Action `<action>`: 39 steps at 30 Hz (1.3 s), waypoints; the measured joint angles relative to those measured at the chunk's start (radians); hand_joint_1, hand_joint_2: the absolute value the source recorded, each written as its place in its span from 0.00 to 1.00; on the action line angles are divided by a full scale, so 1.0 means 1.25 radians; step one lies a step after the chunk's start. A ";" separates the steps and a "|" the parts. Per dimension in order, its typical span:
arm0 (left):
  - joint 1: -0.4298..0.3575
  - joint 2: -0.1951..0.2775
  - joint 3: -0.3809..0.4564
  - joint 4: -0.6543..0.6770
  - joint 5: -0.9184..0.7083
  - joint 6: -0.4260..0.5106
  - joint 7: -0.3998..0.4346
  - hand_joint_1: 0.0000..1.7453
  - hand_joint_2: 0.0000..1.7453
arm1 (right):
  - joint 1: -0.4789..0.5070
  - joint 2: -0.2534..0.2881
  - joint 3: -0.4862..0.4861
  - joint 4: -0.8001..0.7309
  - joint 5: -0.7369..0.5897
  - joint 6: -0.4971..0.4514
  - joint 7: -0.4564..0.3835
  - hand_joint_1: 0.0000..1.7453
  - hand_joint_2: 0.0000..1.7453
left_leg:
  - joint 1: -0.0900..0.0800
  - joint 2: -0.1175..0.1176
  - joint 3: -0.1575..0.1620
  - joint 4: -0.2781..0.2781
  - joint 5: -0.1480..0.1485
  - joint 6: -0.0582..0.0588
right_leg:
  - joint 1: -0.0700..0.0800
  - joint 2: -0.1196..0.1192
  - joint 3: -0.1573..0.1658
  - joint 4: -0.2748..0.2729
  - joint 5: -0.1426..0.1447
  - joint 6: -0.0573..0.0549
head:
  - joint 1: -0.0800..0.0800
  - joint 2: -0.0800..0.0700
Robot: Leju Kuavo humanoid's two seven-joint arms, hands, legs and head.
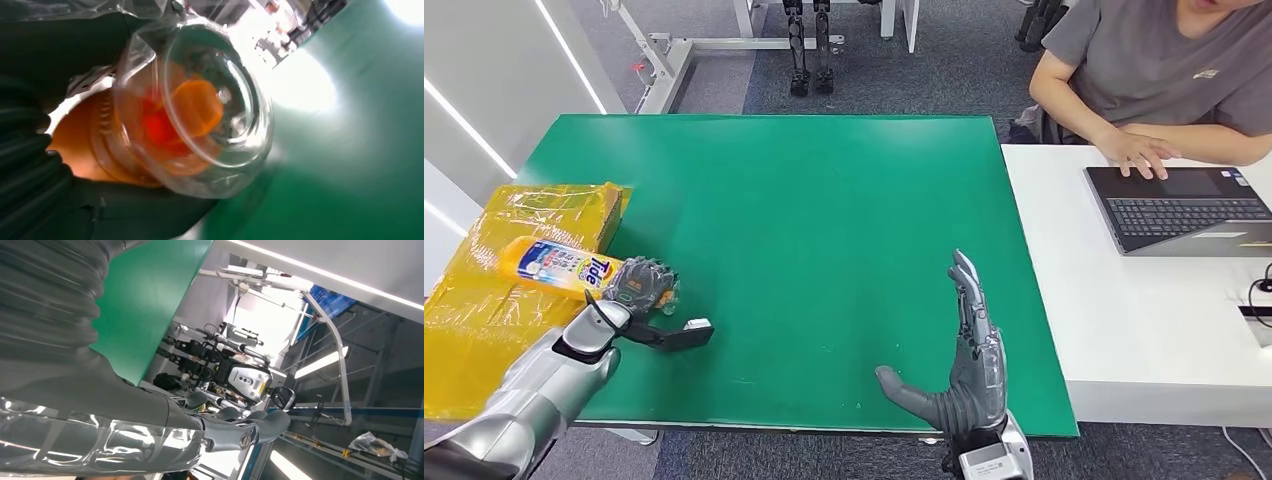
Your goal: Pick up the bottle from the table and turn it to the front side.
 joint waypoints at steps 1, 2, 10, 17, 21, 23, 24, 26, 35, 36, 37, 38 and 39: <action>-0.002 -0.002 0.000 0.000 0.002 0.001 0.000 0.00 1.00 | 0.000 0.000 0.000 0.000 0.001 -0.001 0.000 0.00 1.00 | 0.000 0.000 0.000 0.000 0.000 0.000 | 0.000 0.000 0.000 0.000 0.000 0.000 | 0.000 0.000; -0.004 -0.003 0.000 0.000 0.003 0.003 0.000 0.00 1.00 | 0.000 0.000 -0.001 0.000 0.001 -0.002 0.000 0.00 1.00 | 0.000 0.000 0.000 0.000 0.000 0.000 | 0.000 0.000 0.000 0.000 0.000 0.000 | 0.000 0.000; -0.008 -0.002 0.003 0.000 0.018 0.028 0.006 0.00 1.00 | 0.004 0.000 -0.002 0.001 0.002 -0.013 0.000 0.00 1.00 | 0.000 0.000 0.000 0.000 0.000 0.000 | 0.000 0.001 0.000 0.000 0.000 0.000 | 0.000 0.000; 0.011 0.002 0.022 -0.001 0.045 0.089 0.006 0.00 1.00 | 0.015 0.000 -0.007 0.001 0.005 -0.014 0.000 0.00 1.00 | 0.000 0.001 0.000 -0.001 0.000 0.000 | 0.000 0.001 0.000 0.000 0.000 0.000 | 0.000 0.000; 0.034 0.007 0.043 -0.018 0.065 0.128 0.004 0.00 1.00 | 0.019 0.001 -0.013 0.000 0.008 -0.014 0.000 0.00 1.00 | 0.000 0.001 0.000 -0.001 0.000 0.000 | 0.000 0.001 0.000 0.000 0.000 0.000 | 0.000 0.000; 0.049 0.010 0.058 -0.033 0.075 0.146 0.002 0.00 1.00 | 0.021 0.002 -0.016 -0.001 0.011 -0.014 0.001 0.00 1.00 | 0.000 0.001 0.000 0.000 0.000 0.000 | 0.000 0.001 0.000 0.000 0.000 0.000 | 0.000 0.000; 0.058 0.012 0.066 -0.042 0.079 0.156 0.000 0.00 1.00 | 0.022 0.003 -0.018 -0.001 0.013 -0.014 0.002 0.00 1.00 | 0.000 0.001 0.000 0.000 0.000 0.000 | 0.000 0.001 0.000 0.000 0.000 0.000 | 0.000 0.000; 0.076 0.016 0.083 -0.062 0.087 0.173 -0.001 0.00 1.00 | 0.023 0.004 -0.021 -0.004 0.017 -0.014 0.005 0.00 1.00 | 0.000 0.001 0.000 0.000 0.000 0.000 | 0.000 0.001 -0.001 0.000 0.000 0.000 | 0.000 0.000; 0.129 0.054 0.171 -0.137 0.106 0.183 -0.020 0.00 1.00 | 0.048 0.012 -0.039 -0.020 0.033 -0.013 0.014 0.00 1.00 | 0.000 0.002 0.000 -0.001 0.000 0.000 | 0.000 0.002 -0.001 0.000 0.000 0.000 | 0.000 0.000; 0.133 0.059 0.178 -0.144 0.104 0.182 -0.020 0.00 1.00 | 0.051 0.012 -0.040 -0.022 0.035 -0.012 0.014 0.00 1.00 | 0.000 0.002 0.000 -0.001 0.000 0.000 | 0.000 0.002 -0.001 0.000 0.000 0.000 | 0.000 0.000; 0.138 0.063 0.186 -0.151 0.103 0.181 -0.022 0.00 1.00 | 0.054 0.013 -0.041 -0.024 0.036 -0.011 0.014 0.00 1.00 | 0.000 0.002 0.000 -0.001 0.000 0.000 | 0.000 0.002 -0.002 0.000 0.000 0.000 | 0.000 0.000; 0.142 0.067 0.193 -0.159 0.103 0.180 -0.024 0.00 1.00 | 0.056 0.014 -0.042 -0.025 0.038 -0.009 0.014 0.00 1.00 | 0.000 0.002 0.000 -0.001 0.000 0.000 | 0.000 0.002 -0.002 0.000 0.000 0.000 | 0.000 0.000; 0.148 0.072 0.201 -0.169 0.103 0.180 -0.025 0.00 1.00 | 0.059 0.015 -0.044 -0.027 0.039 -0.008 0.014 0.00 1.00 | 0.000 0.002 0.000 -0.001 0.000 0.000 | 0.000 0.002 -0.002 0.000 0.000 0.000 | 0.000 0.000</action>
